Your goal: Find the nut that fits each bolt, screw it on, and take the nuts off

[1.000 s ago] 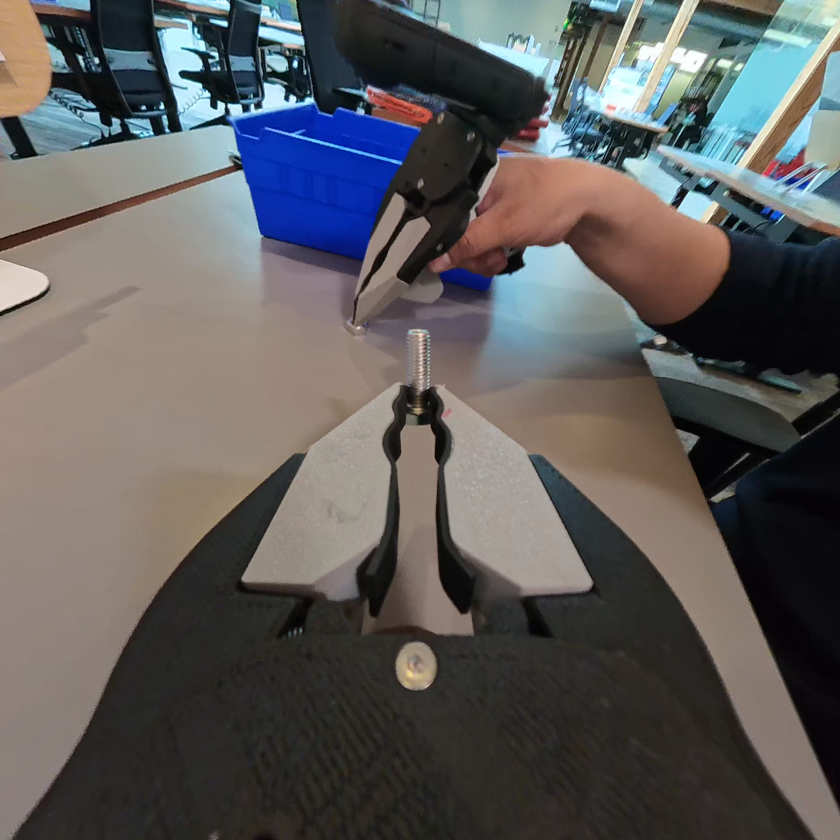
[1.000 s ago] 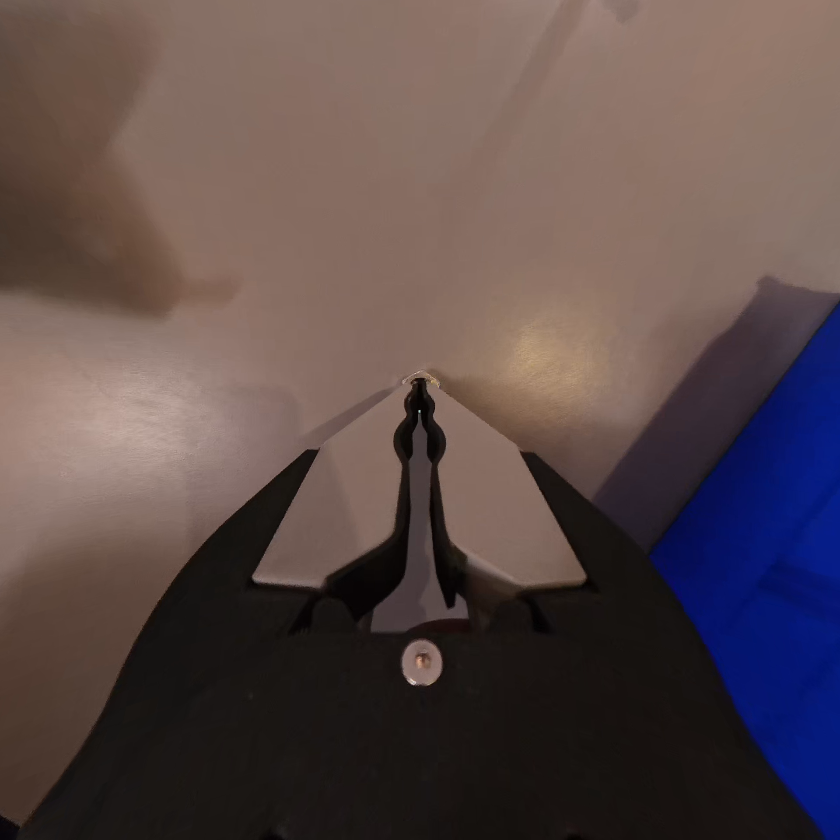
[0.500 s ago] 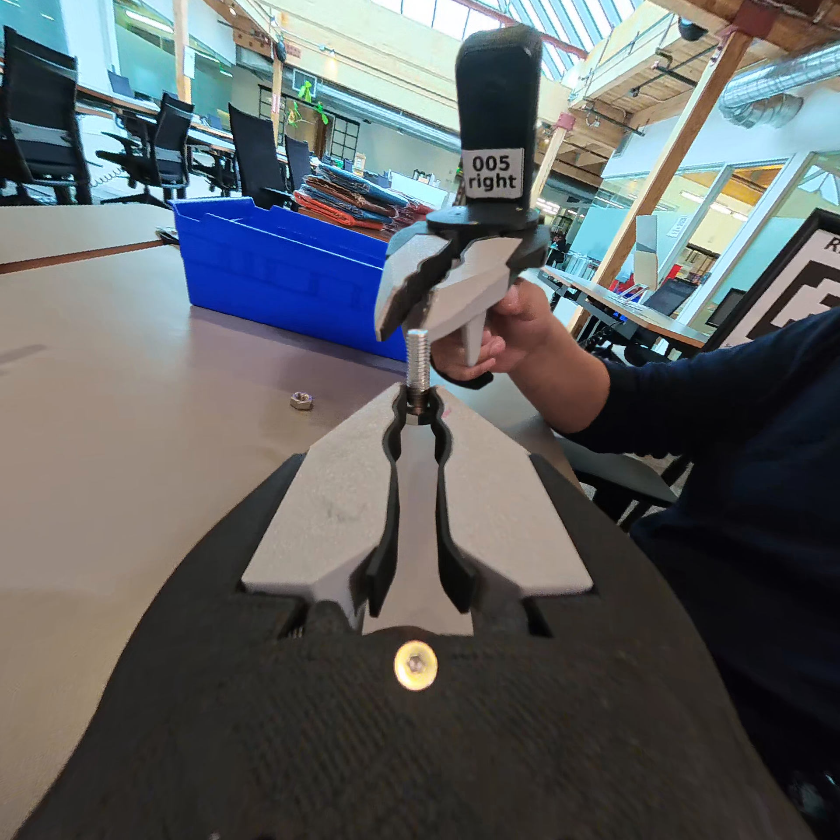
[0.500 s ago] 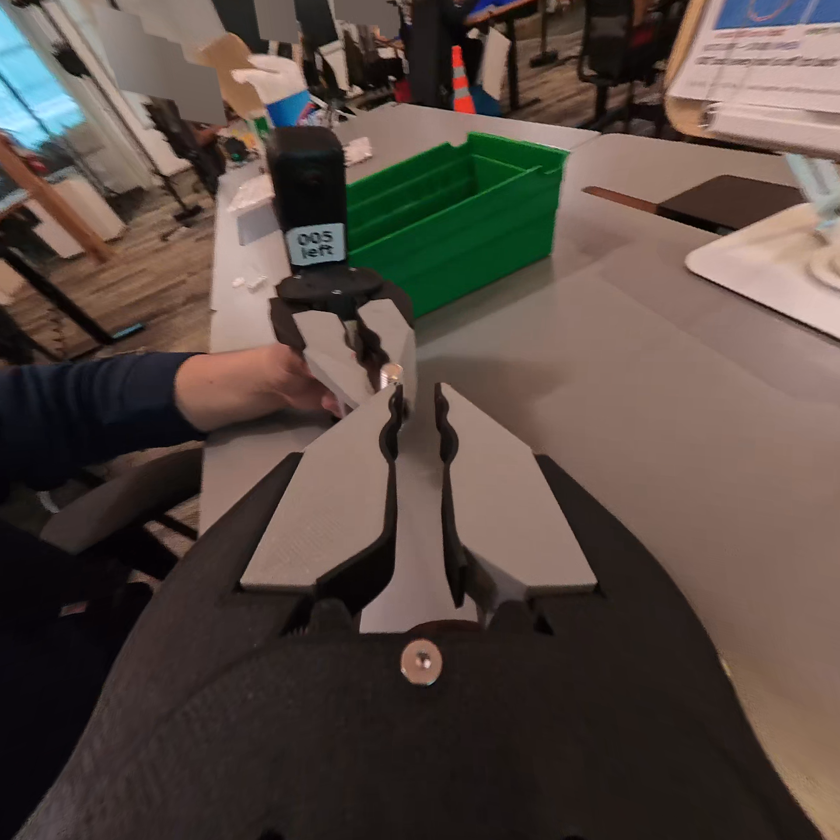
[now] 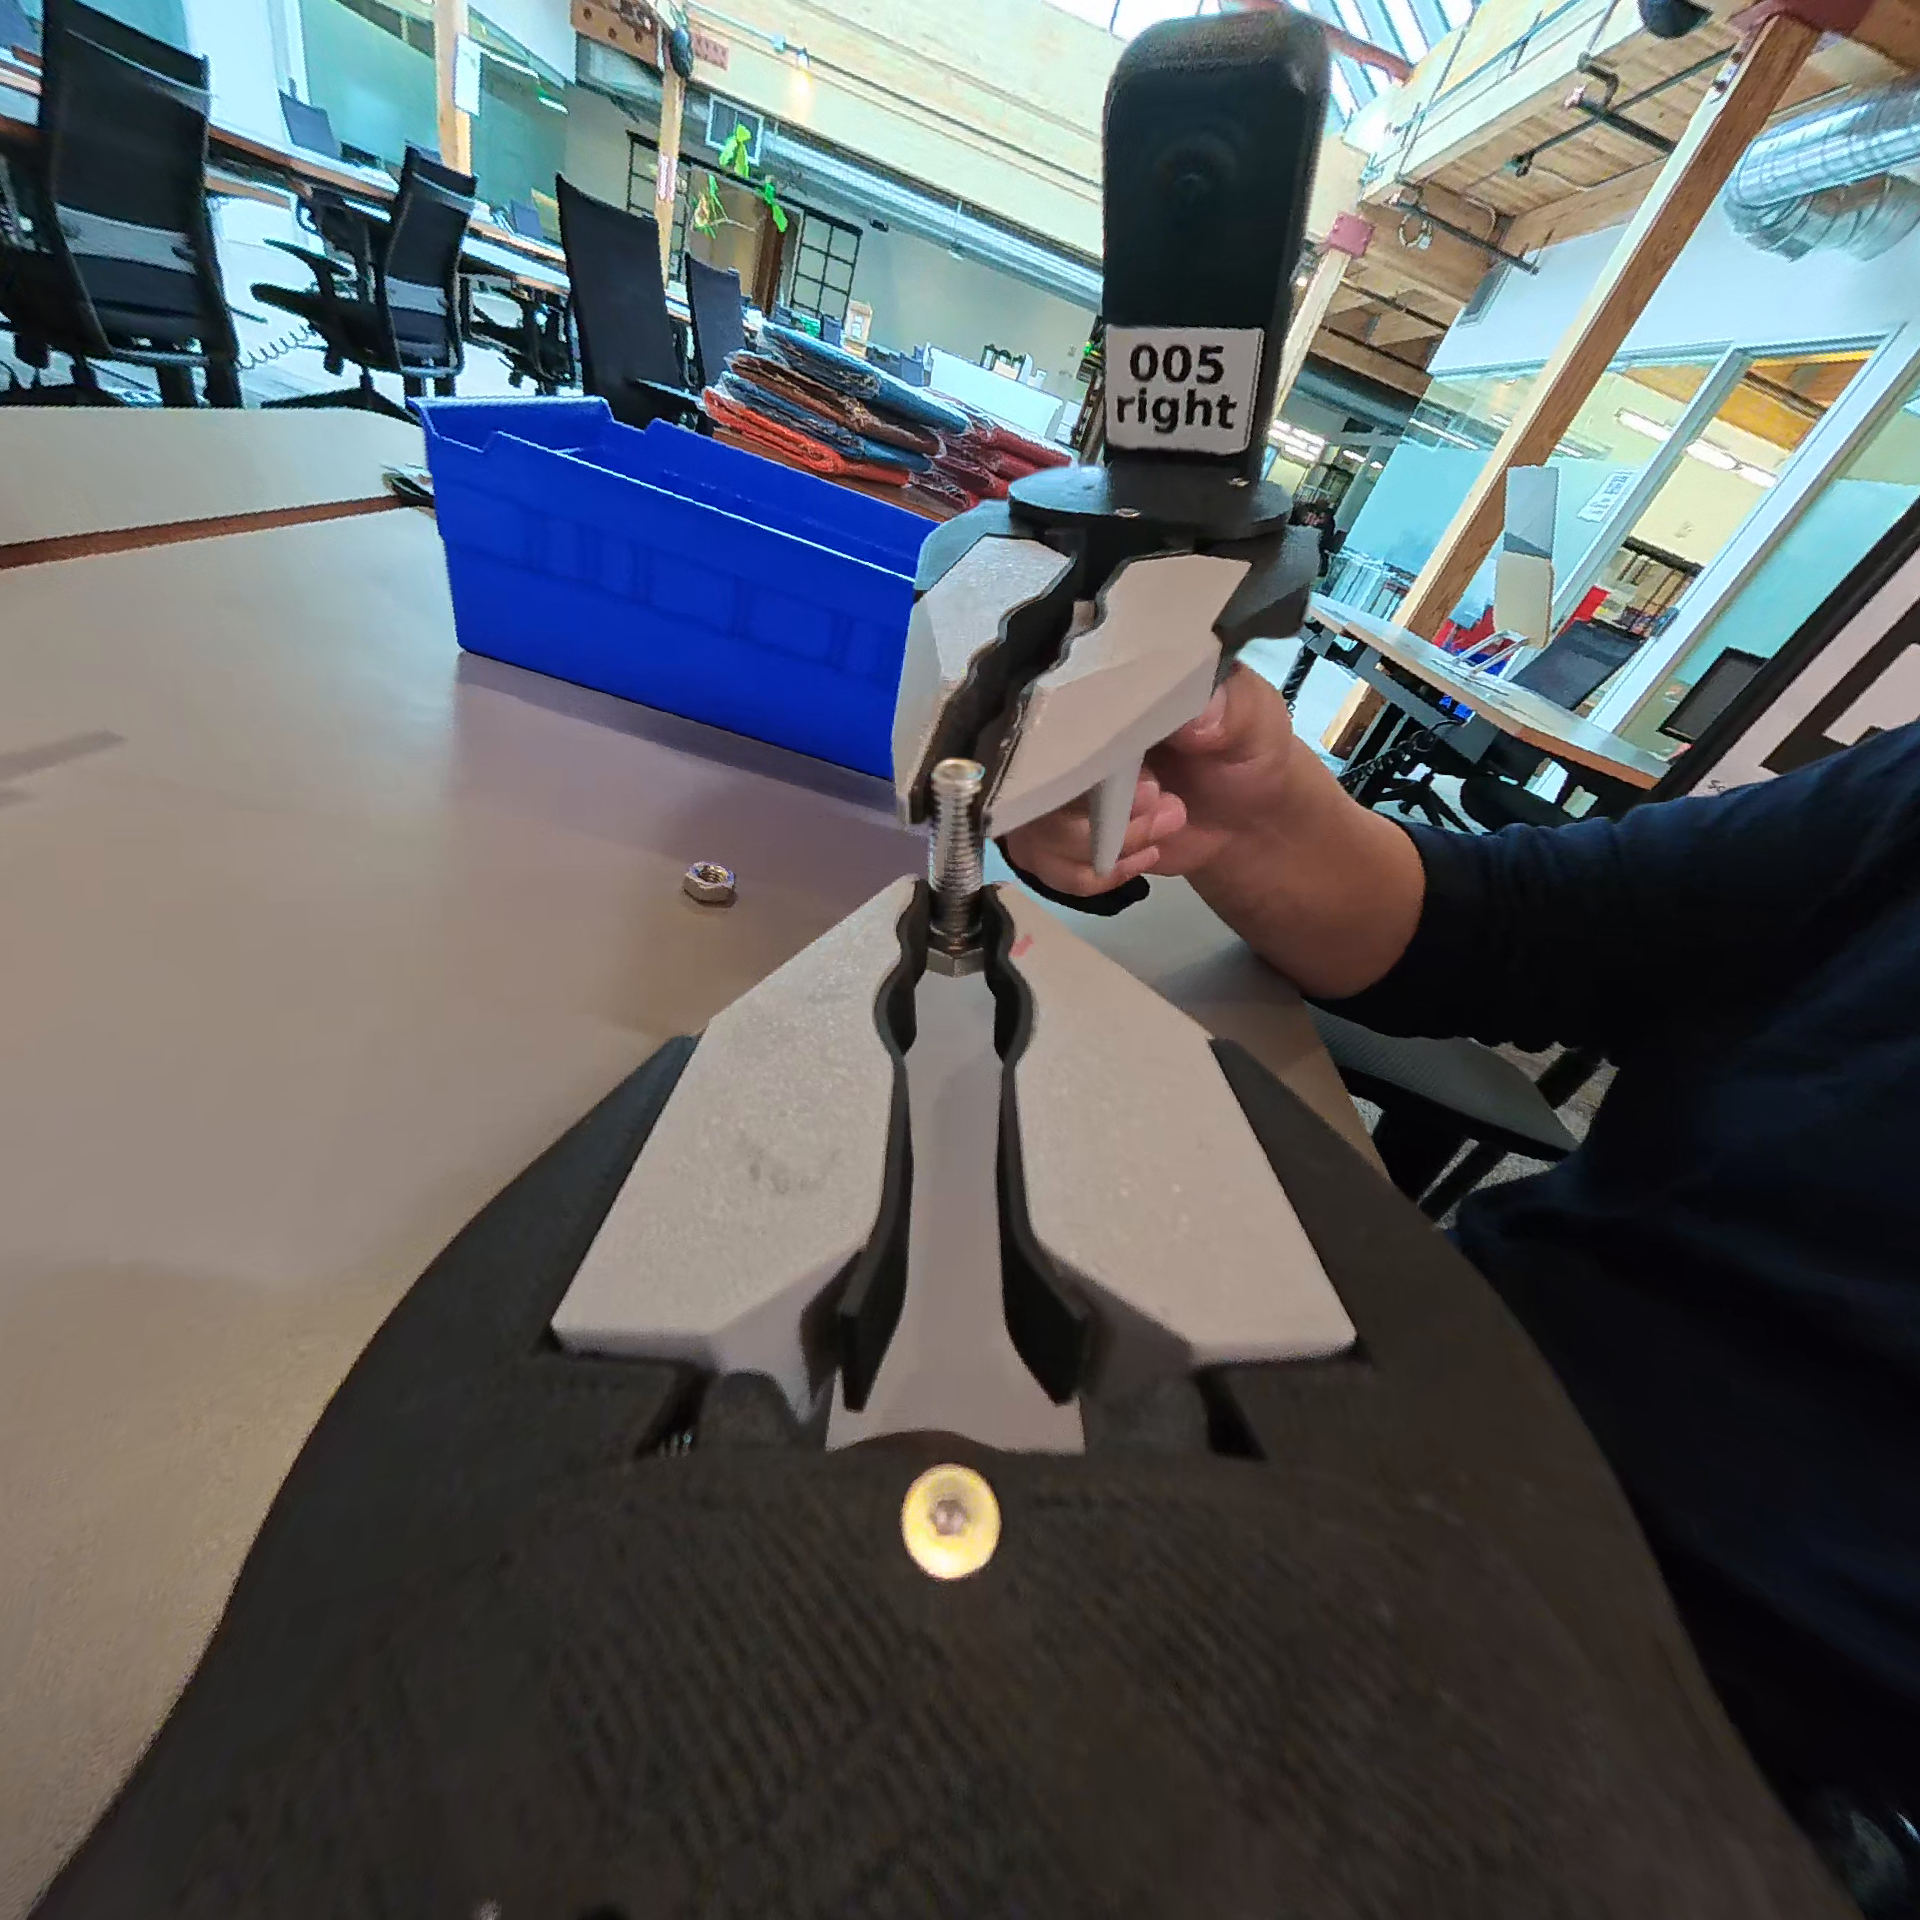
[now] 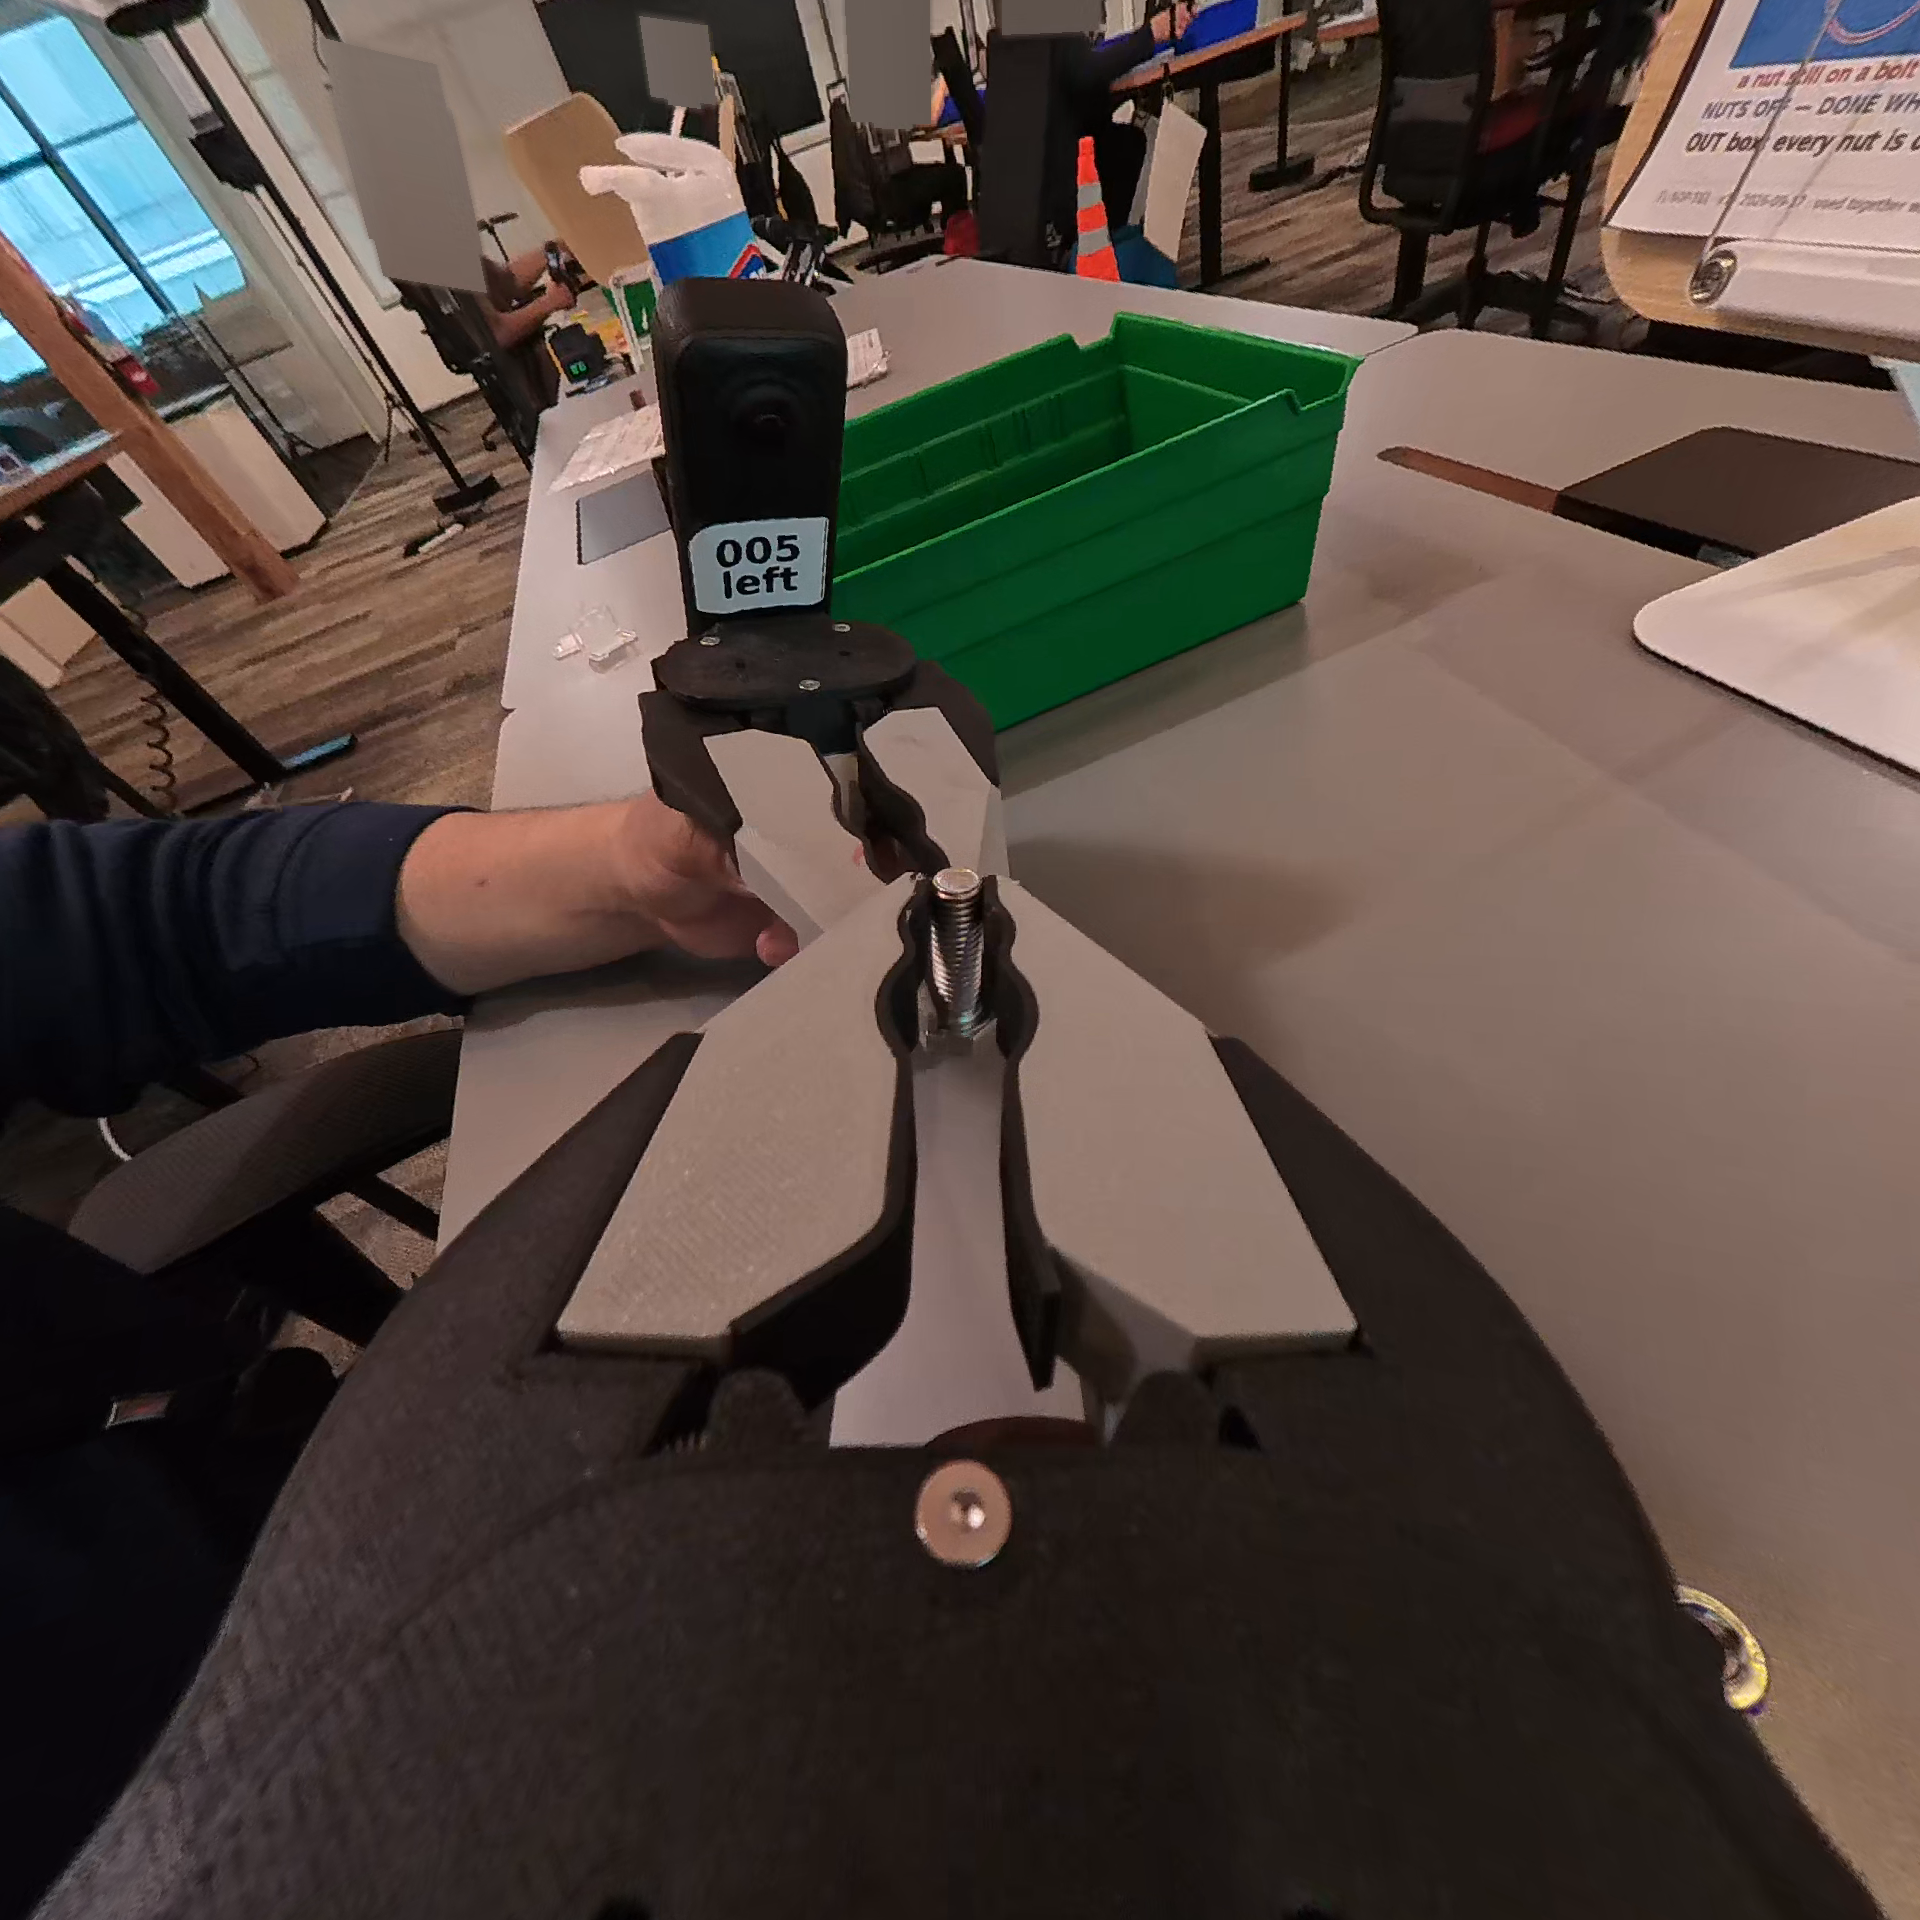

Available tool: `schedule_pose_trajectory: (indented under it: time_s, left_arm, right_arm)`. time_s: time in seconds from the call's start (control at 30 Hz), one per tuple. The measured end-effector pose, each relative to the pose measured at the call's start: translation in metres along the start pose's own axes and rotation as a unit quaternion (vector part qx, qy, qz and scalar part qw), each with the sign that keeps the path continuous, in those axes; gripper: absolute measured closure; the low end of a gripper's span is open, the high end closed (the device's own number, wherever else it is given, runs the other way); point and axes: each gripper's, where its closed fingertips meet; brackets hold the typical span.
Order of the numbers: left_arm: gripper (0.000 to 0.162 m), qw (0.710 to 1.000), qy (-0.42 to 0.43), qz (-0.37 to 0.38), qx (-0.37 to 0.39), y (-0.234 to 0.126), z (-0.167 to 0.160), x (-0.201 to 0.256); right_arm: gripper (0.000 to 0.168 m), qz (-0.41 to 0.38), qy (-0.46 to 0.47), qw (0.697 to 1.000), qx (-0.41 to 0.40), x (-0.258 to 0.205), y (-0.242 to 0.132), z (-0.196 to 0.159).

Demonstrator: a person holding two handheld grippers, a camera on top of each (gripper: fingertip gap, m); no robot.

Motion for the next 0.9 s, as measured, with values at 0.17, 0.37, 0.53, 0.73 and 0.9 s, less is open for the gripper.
schedule_pose_trajectory:
  time_s: [0.17,0.37,0.53,0.73,0.9]
  left_arm:
    - [0.154,1.000,-0.009,-0.002,0.016,-0.0009,0.0049,0.0004]
    - [0.154,1.000,-0.003,0.003,0.009,0.0010,0.0034,0.0003]
    - [0.154,1.000,-0.003,0.007,-0.001,0.0017,0.0005,-0.0004]
    - [0.155,0.999,0.018,0.031,-0.018,0.0009,-0.0012,-0.0028]
    - [0.155,0.999,0.024,0.032,-0.032,0.0009,-0.0040,-0.0022]
  right_arm:
    - [0.162,0.009,0.027,0.999,0.023,0.0009,-0.0039,0.0044]
    - [0.162,0.007,0.033,0.999,0.027,-0.0002,-0.0018,0.0054]
    - [0.162,0.005,0.028,0.999,0.020,-0.0008,-0.0003,0.0028]
    - [0.162,-0.001,0.018,1.000,0.017,0.0004,0.0005,0.0015]
    - [0.162,0.000,0.005,1.000,0.011,0.0001,-0.0007,-0.0009]
Point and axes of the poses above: each gripper's, where its closed fingertips meet, y out along the fingers, z out of its top, x = y × z across the jaws, and after that the axes turned 8 degrees about -z, right-handed
